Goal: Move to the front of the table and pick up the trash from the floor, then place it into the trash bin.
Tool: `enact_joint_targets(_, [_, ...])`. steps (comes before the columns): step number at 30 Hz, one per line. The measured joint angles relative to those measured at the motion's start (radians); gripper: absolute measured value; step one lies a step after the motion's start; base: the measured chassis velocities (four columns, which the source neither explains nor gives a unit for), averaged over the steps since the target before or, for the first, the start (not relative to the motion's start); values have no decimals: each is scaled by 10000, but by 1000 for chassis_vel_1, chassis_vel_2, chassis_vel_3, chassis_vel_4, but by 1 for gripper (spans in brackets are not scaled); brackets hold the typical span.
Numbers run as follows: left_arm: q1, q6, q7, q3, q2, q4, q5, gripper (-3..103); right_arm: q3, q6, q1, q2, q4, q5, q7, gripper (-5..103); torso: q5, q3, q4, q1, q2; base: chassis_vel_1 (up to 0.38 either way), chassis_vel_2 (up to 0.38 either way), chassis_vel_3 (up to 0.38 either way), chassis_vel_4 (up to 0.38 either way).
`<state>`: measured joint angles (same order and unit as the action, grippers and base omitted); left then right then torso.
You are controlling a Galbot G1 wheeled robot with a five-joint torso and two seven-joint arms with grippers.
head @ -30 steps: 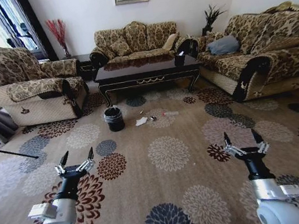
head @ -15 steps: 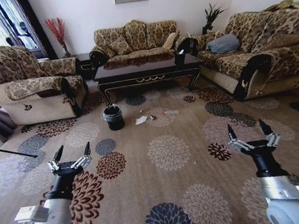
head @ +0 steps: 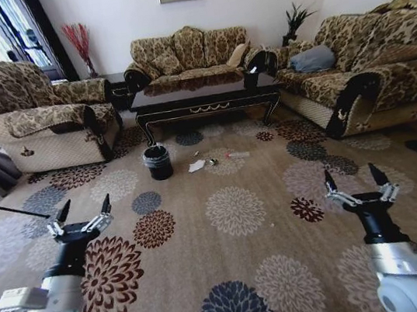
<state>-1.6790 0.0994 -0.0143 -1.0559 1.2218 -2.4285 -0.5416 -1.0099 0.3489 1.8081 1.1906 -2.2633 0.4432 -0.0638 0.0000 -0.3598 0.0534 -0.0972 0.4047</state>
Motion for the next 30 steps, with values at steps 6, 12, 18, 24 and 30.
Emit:
enact_joint_targets(6, [331,-79,-5,-537,-226,717,-181,100,-327,186,-178,-254,737,84,87,100,0,156,1,90,-246,0,0,0,0])
enact_joint_targets(12, [487,-154,-25,-811,-329,1160,-256,100,-407,308,-321,-500,1345,76,160,100,0,314,0,163,-476,0,0,0,0])
enact_joint_targets(18, [701,-160,-25,-984,-525,1727,-489,100,-404,445,-562,-730,2139,72,172,100,0,488,0,259,-747,0,0,0,0])
enact_joint_targets(24, [744,-150,-17,-878,-534,1736,-540,100,-316,516,-620,-770,2337,64,185,100,1,655,0,342,-997,0,0,0,0])
enact_joint_targets(30, [527,43,-18,-375,-344,1317,-942,100,-21,533,-588,-606,2021,159,305,100,1,783,-2,408,-1192,0,0,0,0])
